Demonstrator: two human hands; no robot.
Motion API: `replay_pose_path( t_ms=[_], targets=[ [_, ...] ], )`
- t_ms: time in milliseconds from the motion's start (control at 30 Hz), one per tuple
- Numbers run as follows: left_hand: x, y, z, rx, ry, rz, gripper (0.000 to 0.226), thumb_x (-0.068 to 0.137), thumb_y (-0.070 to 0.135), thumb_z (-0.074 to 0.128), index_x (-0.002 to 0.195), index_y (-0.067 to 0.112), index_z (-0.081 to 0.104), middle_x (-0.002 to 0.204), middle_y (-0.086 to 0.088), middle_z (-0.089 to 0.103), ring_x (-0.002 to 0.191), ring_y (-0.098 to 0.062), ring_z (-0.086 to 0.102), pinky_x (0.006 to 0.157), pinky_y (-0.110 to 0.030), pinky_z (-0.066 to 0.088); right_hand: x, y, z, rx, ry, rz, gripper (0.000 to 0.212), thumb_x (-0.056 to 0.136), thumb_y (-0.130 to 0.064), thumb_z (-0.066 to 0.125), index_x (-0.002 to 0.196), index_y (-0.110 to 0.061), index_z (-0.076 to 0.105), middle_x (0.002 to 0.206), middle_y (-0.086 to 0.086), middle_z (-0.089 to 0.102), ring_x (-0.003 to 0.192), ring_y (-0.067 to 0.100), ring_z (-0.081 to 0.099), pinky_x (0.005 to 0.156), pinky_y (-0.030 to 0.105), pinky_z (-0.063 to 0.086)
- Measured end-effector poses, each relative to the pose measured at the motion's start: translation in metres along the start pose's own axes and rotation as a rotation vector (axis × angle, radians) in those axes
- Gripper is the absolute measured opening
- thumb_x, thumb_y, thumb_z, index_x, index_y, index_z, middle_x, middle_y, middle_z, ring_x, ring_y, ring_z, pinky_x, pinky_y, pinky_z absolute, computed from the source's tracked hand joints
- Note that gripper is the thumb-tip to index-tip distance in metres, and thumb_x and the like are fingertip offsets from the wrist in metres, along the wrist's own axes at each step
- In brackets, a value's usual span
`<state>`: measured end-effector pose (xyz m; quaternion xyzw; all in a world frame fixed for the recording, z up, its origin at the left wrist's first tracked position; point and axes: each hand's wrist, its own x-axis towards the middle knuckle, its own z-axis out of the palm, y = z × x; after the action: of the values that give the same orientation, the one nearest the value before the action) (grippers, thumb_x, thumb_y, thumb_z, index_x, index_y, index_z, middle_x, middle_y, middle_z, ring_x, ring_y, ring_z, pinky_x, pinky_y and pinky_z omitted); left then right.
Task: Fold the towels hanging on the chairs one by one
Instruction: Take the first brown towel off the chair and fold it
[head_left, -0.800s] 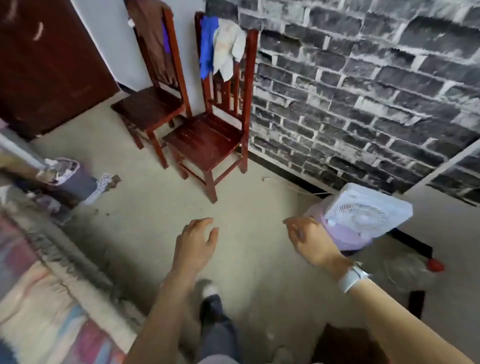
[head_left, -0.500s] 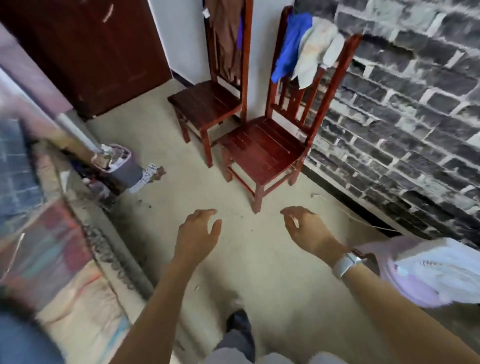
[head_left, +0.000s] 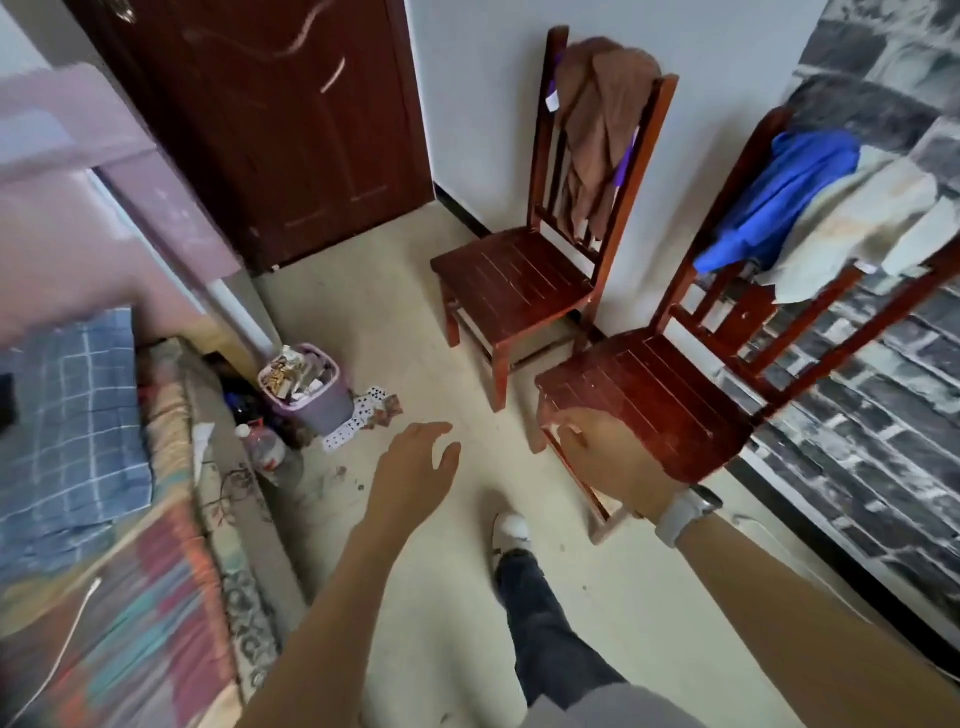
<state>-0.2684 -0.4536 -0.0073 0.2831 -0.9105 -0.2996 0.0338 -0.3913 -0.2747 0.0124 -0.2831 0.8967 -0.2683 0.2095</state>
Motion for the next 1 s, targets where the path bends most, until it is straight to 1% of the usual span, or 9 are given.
replay_pose_path(
  t_ms=[67,167,300,333,400,533,667,833,1000],
  targets=[
    [0.048,-0.002,-0.005,-0.018,0.007,-0.027,0.032,0.09,0.024,0.055,0.12,0.014,0.059,0.126,-0.006,0.058,0.118,-0.025,0.053,0.099,-0.034,0.038,0.055,-0.007,-0.006,0.018,-0.016,-0.016,0.034,0.088,-0.026,0.036,0.102,-0.011,0.064,0.102,0.007,0.069,0.101,0.025,0.061,0.093,0.039,0.045],
    [0.128,0.001,-0.022,-0.024,0.002,-0.057,0.031,0.09,0.024,0.053,0.12,0.015,0.058,0.123,-0.005,0.059,0.115,-0.025,0.054,0.097,-0.033,0.039,0.135,-0.02,-0.024,0.002,-0.052,-0.002,0.026,0.093,-0.015,0.039,0.103,-0.004,0.06,0.096,0.012,0.068,0.094,0.028,0.06,0.088,0.041,0.044],
    [0.229,0.009,-0.051,-0.075,-0.003,-0.063,0.032,0.092,0.022,0.05,0.122,0.015,0.056,0.126,-0.005,0.056,0.108,-0.026,0.058,0.098,-0.033,0.041,0.238,-0.045,-0.051,-0.032,-0.073,-0.022,0.028,0.094,-0.009,0.036,0.105,0.0,0.061,0.101,0.011,0.066,0.097,0.025,0.058,0.086,0.034,0.045],
    [0.25,0.01,-0.058,-0.089,-0.003,-0.061,0.032,0.092,0.023,0.05,0.122,0.015,0.056,0.126,-0.005,0.055,0.105,-0.027,0.06,0.096,-0.035,0.043,0.261,-0.05,-0.056,-0.036,-0.069,-0.029,0.03,0.095,-0.01,0.035,0.107,-0.002,0.061,0.104,0.01,0.066,0.101,0.024,0.057,0.089,0.029,0.043],
    [0.289,0.007,-0.068,-0.082,0.001,-0.054,0.032,0.092,0.023,0.049,0.123,0.015,0.056,0.126,-0.003,0.055,0.109,-0.024,0.057,0.098,-0.031,0.041,0.305,-0.058,-0.064,-0.022,-0.062,-0.025,0.03,0.096,-0.014,0.035,0.114,-0.009,0.059,0.111,0.008,0.065,0.106,0.021,0.056,0.092,0.024,0.04],
    [0.381,0.001,-0.08,-0.052,-0.008,-0.002,0.03,0.092,0.02,0.05,0.12,0.012,0.058,0.123,-0.005,0.058,0.116,-0.021,0.052,0.098,-0.026,0.034,0.385,-0.066,-0.078,0.037,-0.041,-0.006,0.029,0.094,-0.016,0.04,0.117,-0.013,0.059,0.117,0.005,0.062,0.11,0.025,0.056,0.098,0.038,0.042],
    [0.489,0.013,-0.087,-0.051,-0.074,0.096,0.033,0.094,0.024,0.046,0.125,0.014,0.054,0.126,-0.003,0.055,0.115,-0.018,0.05,0.097,-0.024,0.034,0.462,-0.059,-0.096,0.052,0.079,0.045,0.029,0.093,-0.015,0.043,0.115,-0.014,0.061,0.116,0.004,0.064,0.11,0.021,0.058,0.096,0.03,0.043],
    [0.637,0.054,-0.088,-0.017,-0.236,0.305,0.033,0.096,0.022,0.04,0.126,0.012,0.052,0.115,0.002,0.055,0.108,-0.012,0.05,0.087,-0.017,0.03,0.556,-0.037,-0.134,0.016,0.29,0.191,0.026,0.093,-0.012,0.046,0.111,-0.01,0.064,0.113,0.006,0.067,0.105,0.023,0.061,0.078,0.013,0.032],
    [0.764,0.108,-0.076,-0.052,-0.368,0.529,0.032,0.093,0.023,0.047,0.122,0.015,0.055,0.12,-0.001,0.058,0.111,-0.015,0.054,0.092,-0.025,0.041,0.618,-0.023,-0.198,0.037,0.606,0.48,0.025,0.09,-0.014,0.049,0.111,-0.01,0.062,0.109,0.011,0.065,0.103,0.029,0.058,0.082,0.031,0.041]
  ],
)
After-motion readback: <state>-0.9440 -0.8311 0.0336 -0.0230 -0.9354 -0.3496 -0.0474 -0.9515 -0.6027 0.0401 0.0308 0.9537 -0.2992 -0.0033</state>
